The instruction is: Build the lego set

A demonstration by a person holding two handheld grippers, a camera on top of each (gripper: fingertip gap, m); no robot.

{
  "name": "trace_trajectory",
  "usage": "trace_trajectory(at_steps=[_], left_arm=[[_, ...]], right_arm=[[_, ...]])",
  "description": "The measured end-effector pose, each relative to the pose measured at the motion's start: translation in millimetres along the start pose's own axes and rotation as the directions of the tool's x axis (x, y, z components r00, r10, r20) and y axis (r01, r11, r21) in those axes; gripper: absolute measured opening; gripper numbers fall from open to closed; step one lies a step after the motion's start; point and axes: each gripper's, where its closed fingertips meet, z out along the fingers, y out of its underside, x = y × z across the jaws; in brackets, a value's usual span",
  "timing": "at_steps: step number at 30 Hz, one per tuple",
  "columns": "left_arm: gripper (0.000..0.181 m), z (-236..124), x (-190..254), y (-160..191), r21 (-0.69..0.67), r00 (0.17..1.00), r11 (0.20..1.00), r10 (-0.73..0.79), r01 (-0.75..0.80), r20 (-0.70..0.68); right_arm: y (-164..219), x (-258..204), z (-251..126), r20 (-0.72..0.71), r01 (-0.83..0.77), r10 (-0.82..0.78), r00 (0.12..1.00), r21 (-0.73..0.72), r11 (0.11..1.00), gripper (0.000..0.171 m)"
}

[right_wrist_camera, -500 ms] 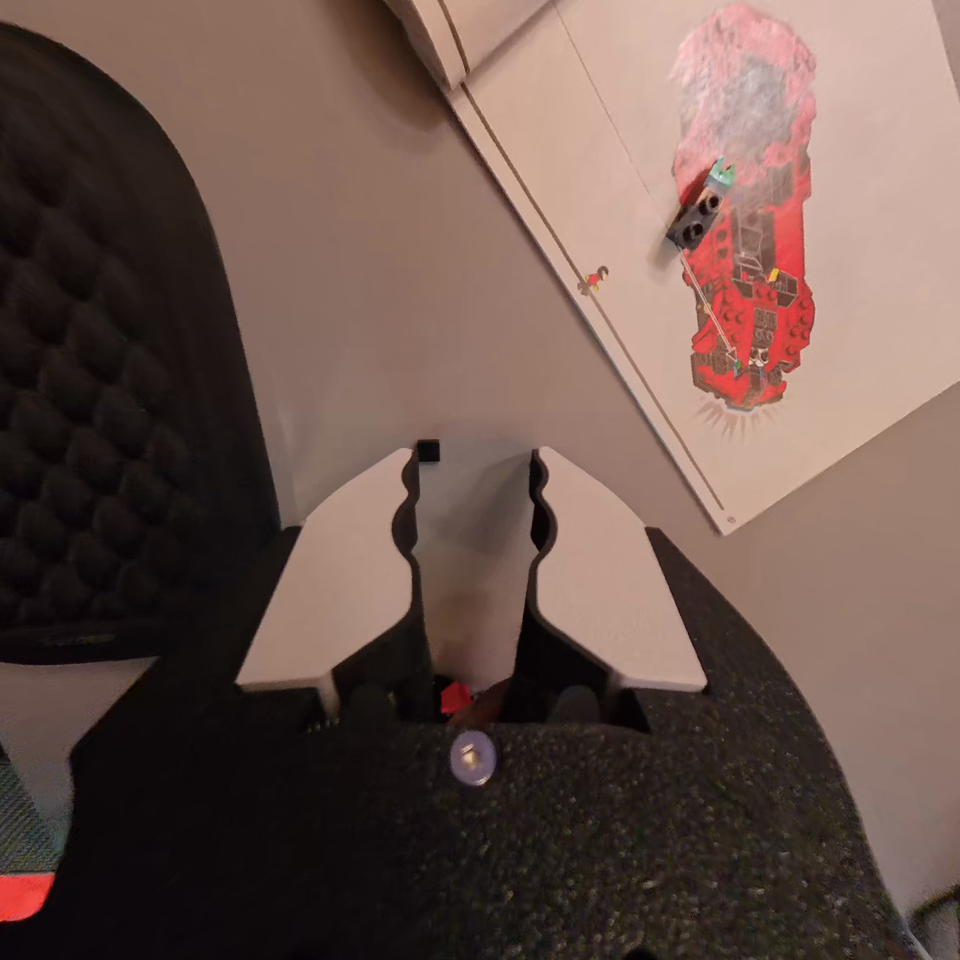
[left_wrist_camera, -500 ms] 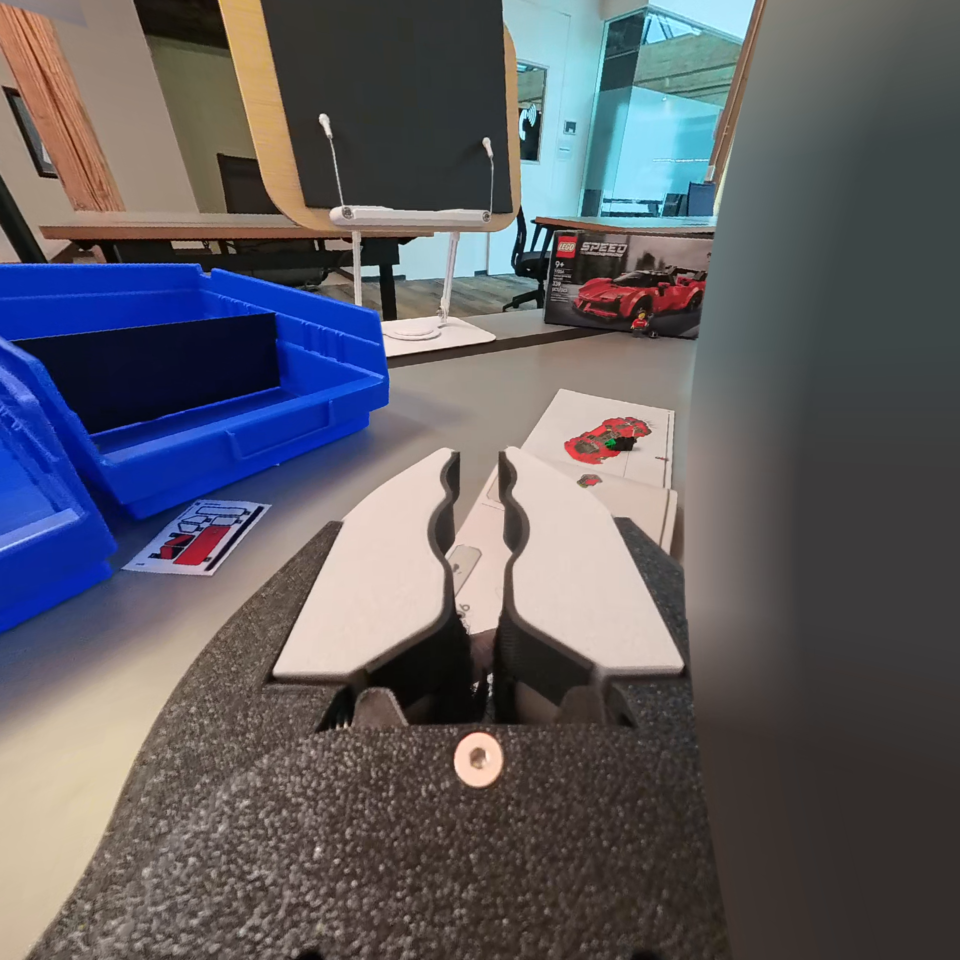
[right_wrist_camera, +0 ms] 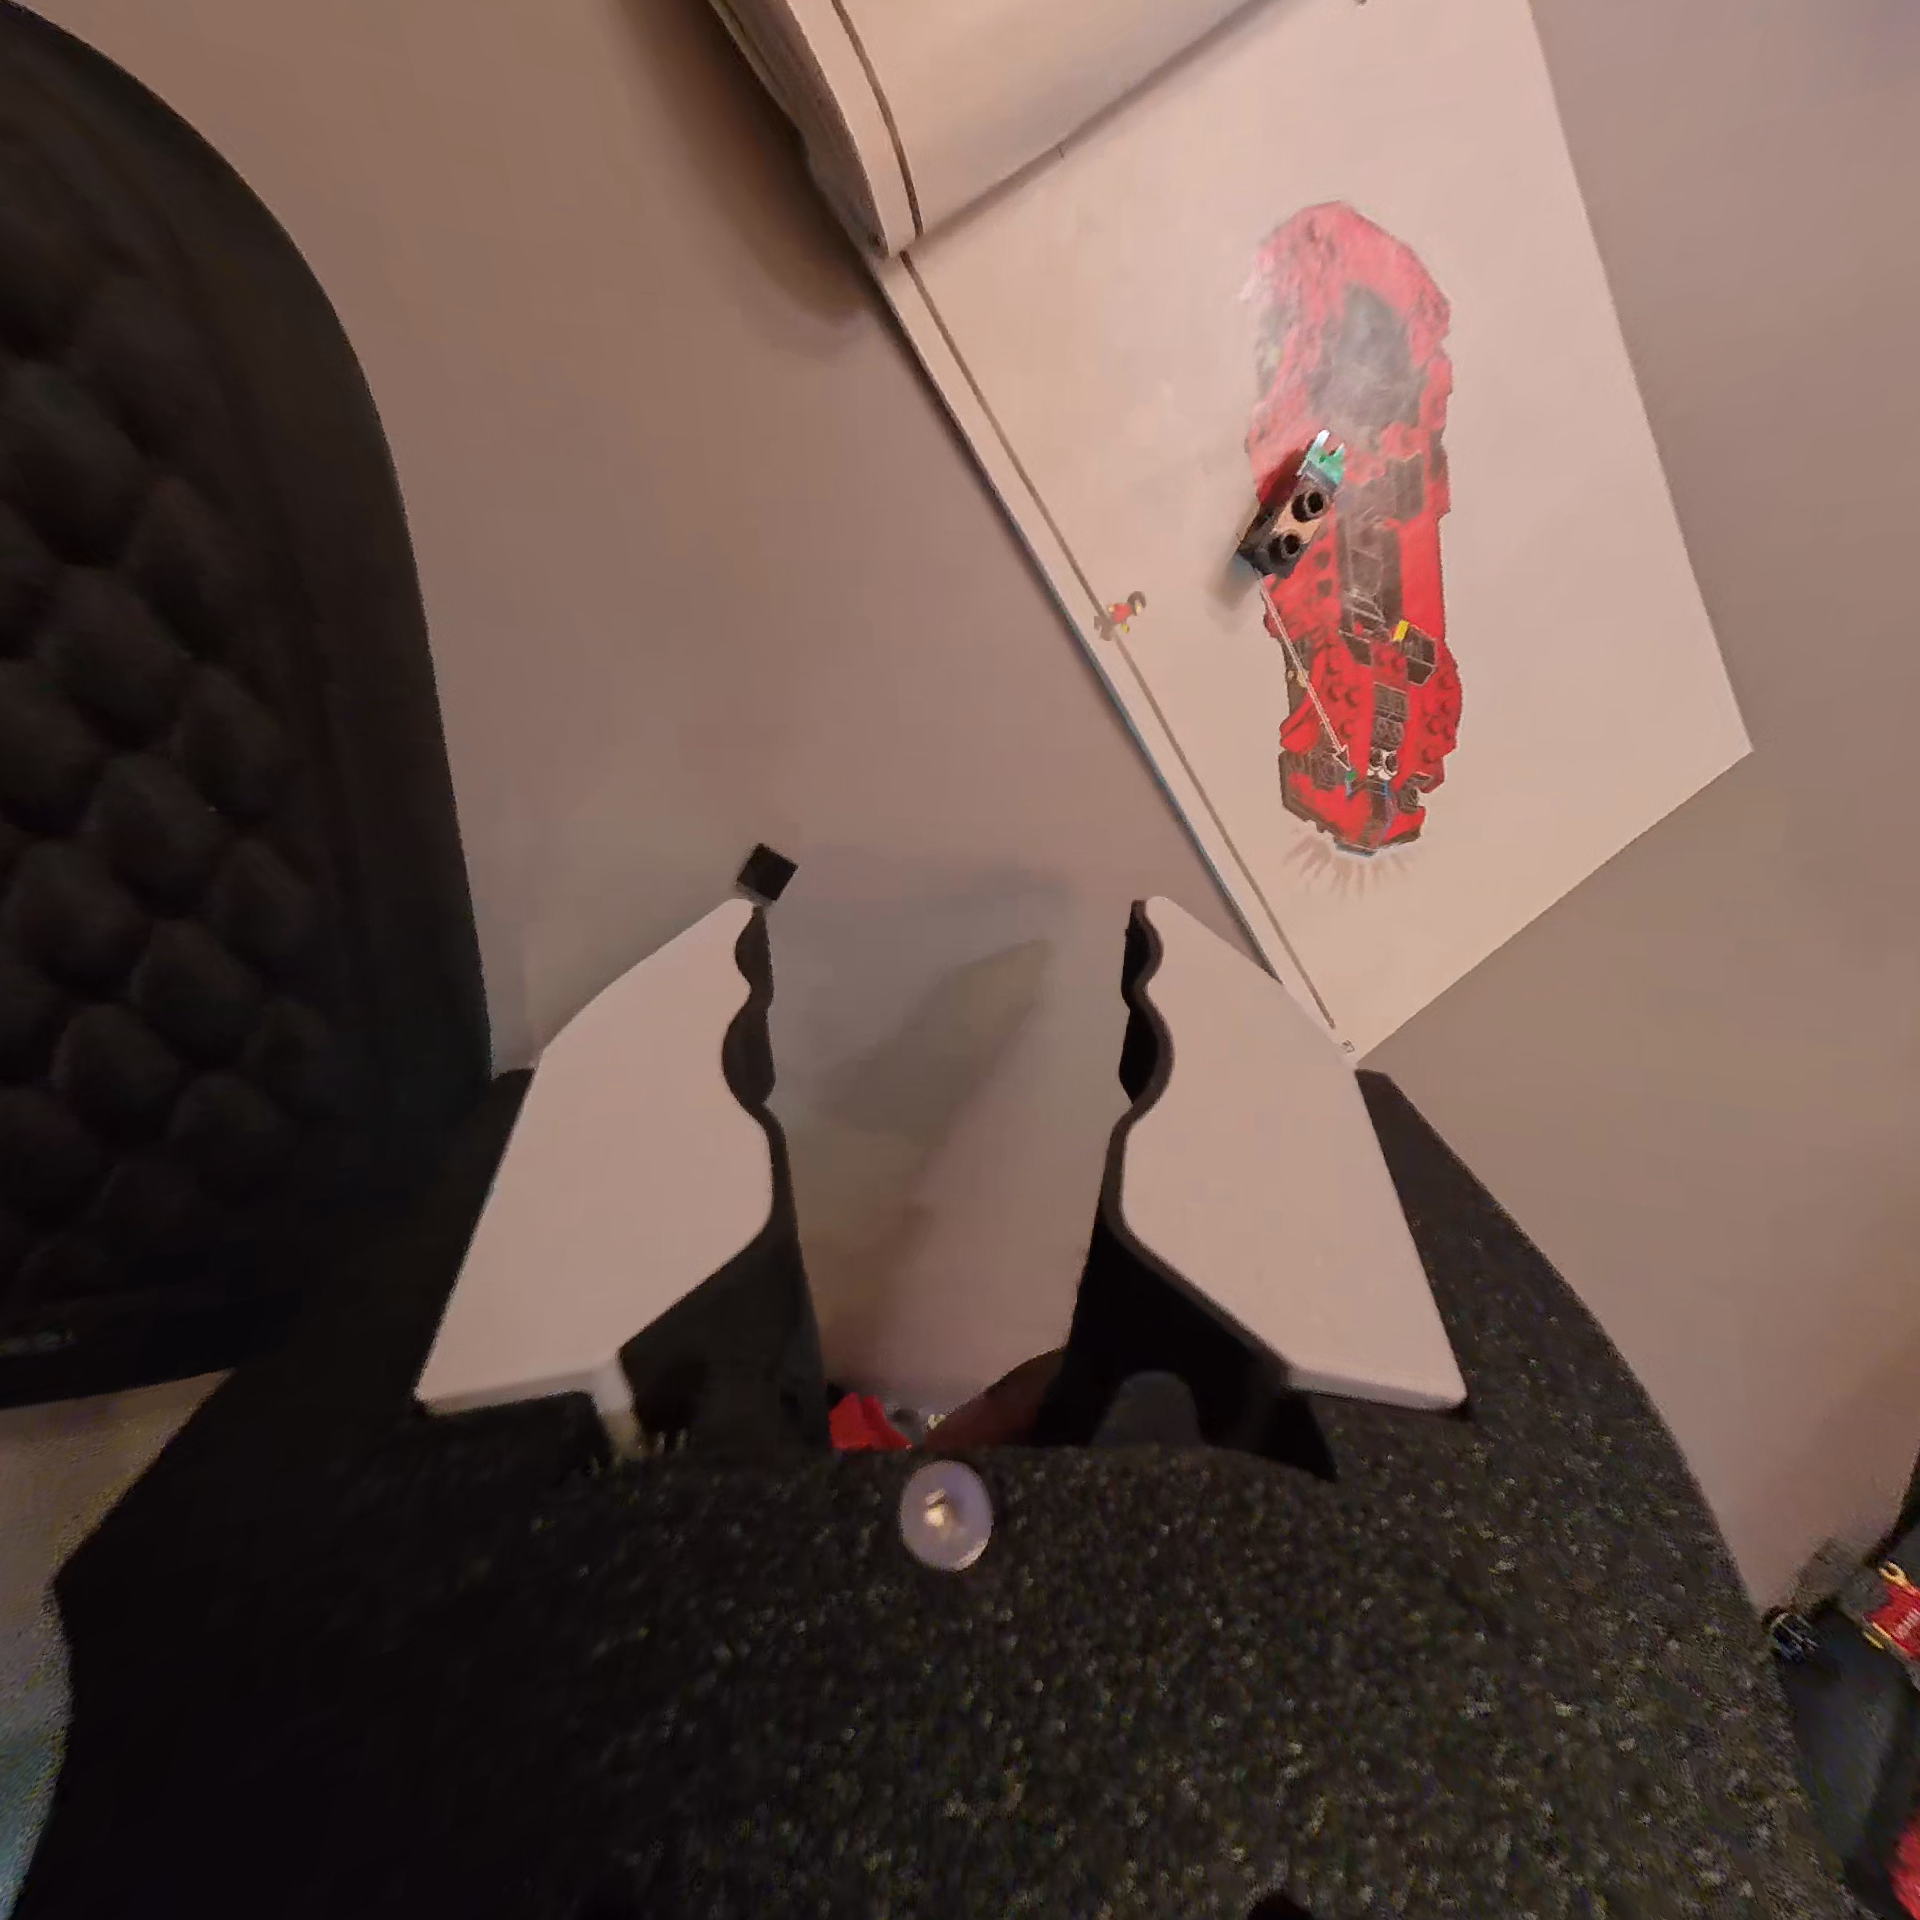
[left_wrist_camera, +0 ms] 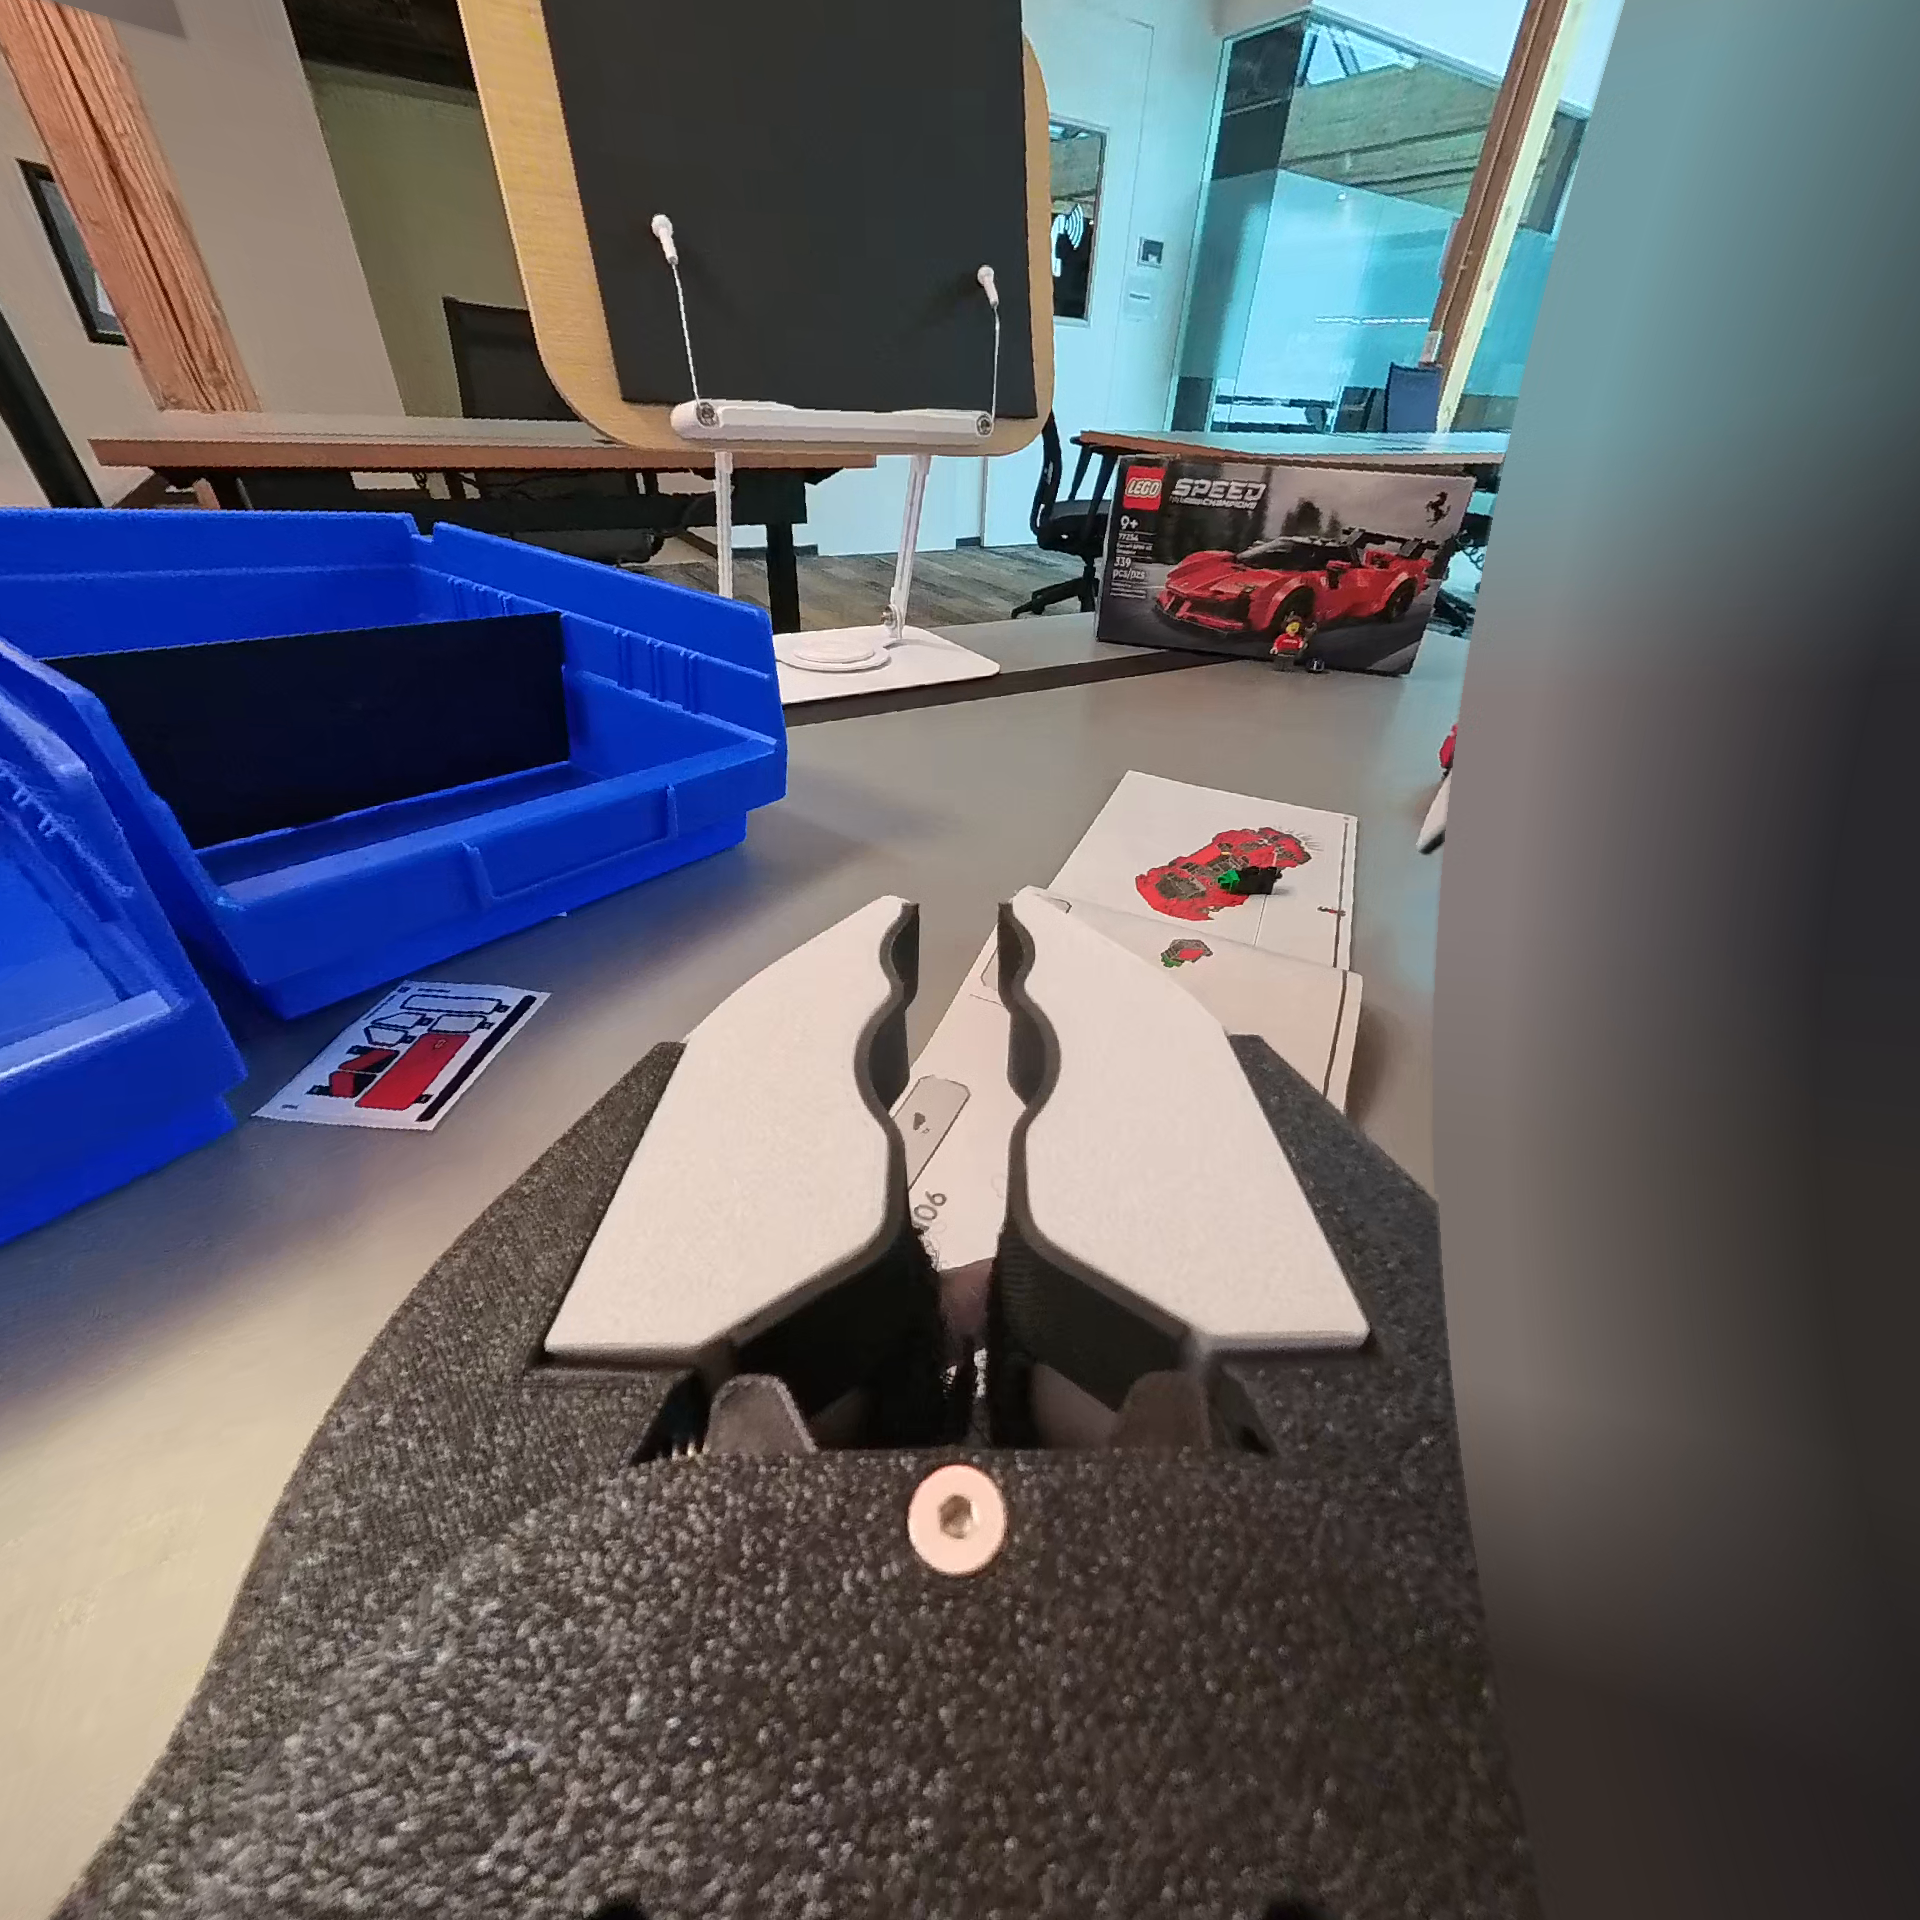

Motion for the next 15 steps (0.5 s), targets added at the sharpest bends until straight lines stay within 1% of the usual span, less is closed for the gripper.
trace_trajectory(at_steps=[3, 5, 6, 8, 11, 13, 15], left_arm=[[0.014, -1.9, -2.1, 1.2, -0.005, 1.0, 1.0, 0.009, -0.009, 0.007], [0.015, -4.4, -7.5, 2.0, -0.008, 1.0, 1.0, 0.01, -0.01, 0.024], [0.015, -6.2, -9.8, -0.2, 0.006, 1.0, 1.0, -0.007, 0.006, 0.027], [0.015, -11.1, -14.3, -6.1, 0.044, 0.998, 0.998, -0.045, 0.043, 0.035], [0.015, -18.4, -22.4, -11.5, 0.077, 0.994, 0.994, -0.081, 0.076, 0.069], [0.015, -20.6, -23.4, -13.1, 0.094, 0.994, 0.992, -0.094, 0.088, 0.063], [0.015, -20.8, -23.4, -12.7, 0.104, 0.993, 0.989, -0.107, 0.101, 0.053]], right_arm=[[-4.8, 2.4, -4.7, -0.021, -0.051, 0.053, 0.998, 0.074, 0.996, 0.059], [-9.8, 11.0, -10.4, -0.066, -0.13, 0.143, 0.988, 0.166, 0.978, 0.049], [-13.5, 16.1, -14.2, -0.09, -0.17, 0.196, 0.977, 0.234, 0.957, 0.046], [-22.3, 24.8, -24.3, -0.115, -0.245, 0.31, 0.944, 0.383, 0.89, 0.041], [-37.6, 29.8, -44.2, -0.07, -0.326, 0.446, 0.892, 0.586, 0.742, 0.042], [-42.6, 33.3, -57.6, -0.042, -0.355, 0.516, 0.855, 0.678, 0.643, 0.046], [-42.1, 38.3, -70.2, -0.044, -0.355, 0.575, 0.817, 0.747, 0.562, 0.049]])
